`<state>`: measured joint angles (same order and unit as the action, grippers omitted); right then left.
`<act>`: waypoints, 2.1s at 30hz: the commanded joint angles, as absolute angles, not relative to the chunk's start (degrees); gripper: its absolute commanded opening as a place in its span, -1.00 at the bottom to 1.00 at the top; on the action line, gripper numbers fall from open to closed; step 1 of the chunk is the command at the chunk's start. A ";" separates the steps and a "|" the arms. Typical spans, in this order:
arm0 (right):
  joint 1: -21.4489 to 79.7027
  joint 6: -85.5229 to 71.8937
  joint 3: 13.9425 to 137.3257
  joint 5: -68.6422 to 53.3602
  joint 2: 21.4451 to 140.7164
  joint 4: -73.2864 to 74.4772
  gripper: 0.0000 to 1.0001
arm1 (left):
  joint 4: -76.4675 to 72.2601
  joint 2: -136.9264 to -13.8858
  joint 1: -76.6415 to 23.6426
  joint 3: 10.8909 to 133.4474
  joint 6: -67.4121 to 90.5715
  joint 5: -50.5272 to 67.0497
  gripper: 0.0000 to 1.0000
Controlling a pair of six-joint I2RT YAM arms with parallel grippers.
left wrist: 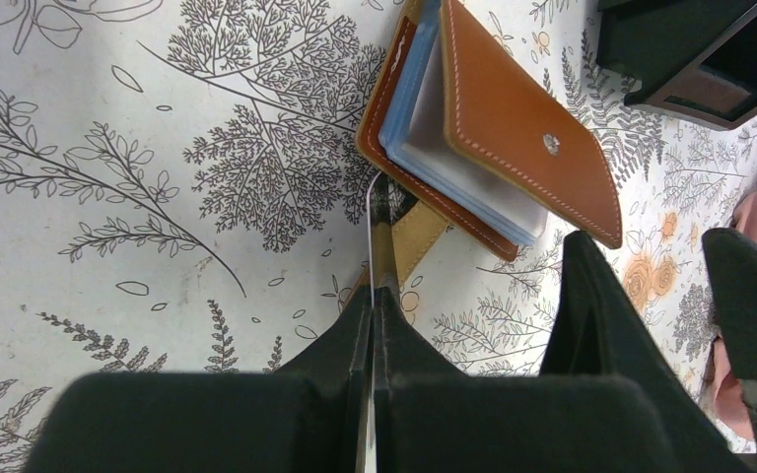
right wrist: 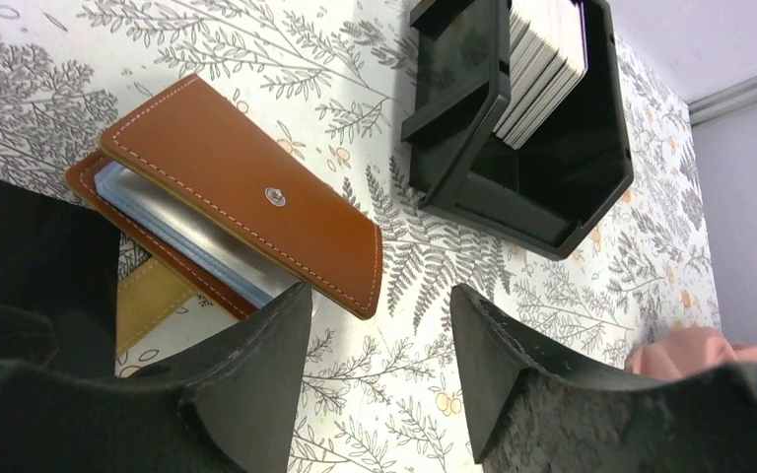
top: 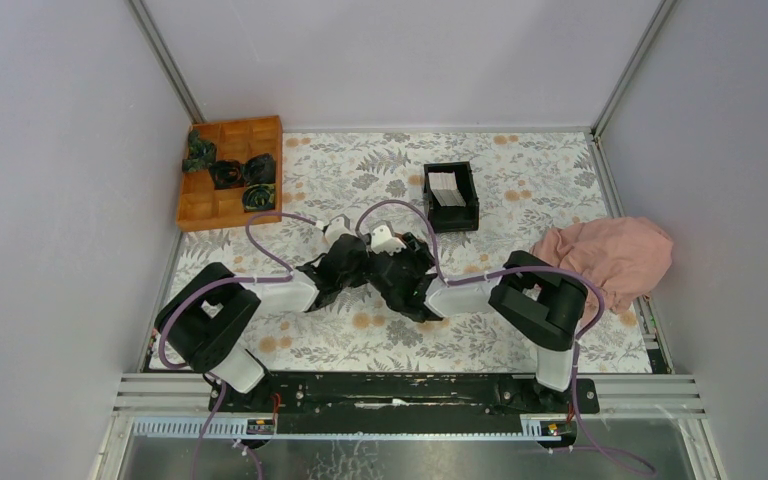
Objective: Put the credit cards into the card holder
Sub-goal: Open the card holder at the center of the board.
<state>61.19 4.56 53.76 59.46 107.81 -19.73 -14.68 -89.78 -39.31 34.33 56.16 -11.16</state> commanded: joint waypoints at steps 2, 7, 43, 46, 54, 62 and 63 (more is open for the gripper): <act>59.46 7.06 54.58 58.37 104.63 -24.49 0.20 | -8.44 -92.20 -38.65 31.62 54.67 -13.66 -1.00; 57.58 7.21 55.36 55.49 104.96 -24.29 0.19 | -8.48 -92.29 -38.52 31.39 54.75 -13.56 -1.00; 48.73 -6.45 60.24 31.45 97.13 -3.57 -1.00 | -5.79 -87.91 -34.35 31.73 52.65 -13.67 -1.00; 48.77 -9.95 62.52 30.30 95.93 3.75 -1.00 | -4.21 -86.05 -33.73 32.63 51.77 -14.02 -1.00; 48.76 -18.93 61.39 25.07 93.59 12.16 -1.00 | -1.85 -84.56 -33.09 35.84 49.72 -13.41 -1.00; 48.22 -30.51 52.86 17.63 90.84 8.17 -1.00 | -1.29 -85.77 -33.05 38.69 48.42 -11.97 -1.00; 47.96 -32.05 51.55 15.94 90.35 7.06 -1.00 | -1.04 -85.93 -33.05 39.09 48.23 -11.88 -1.00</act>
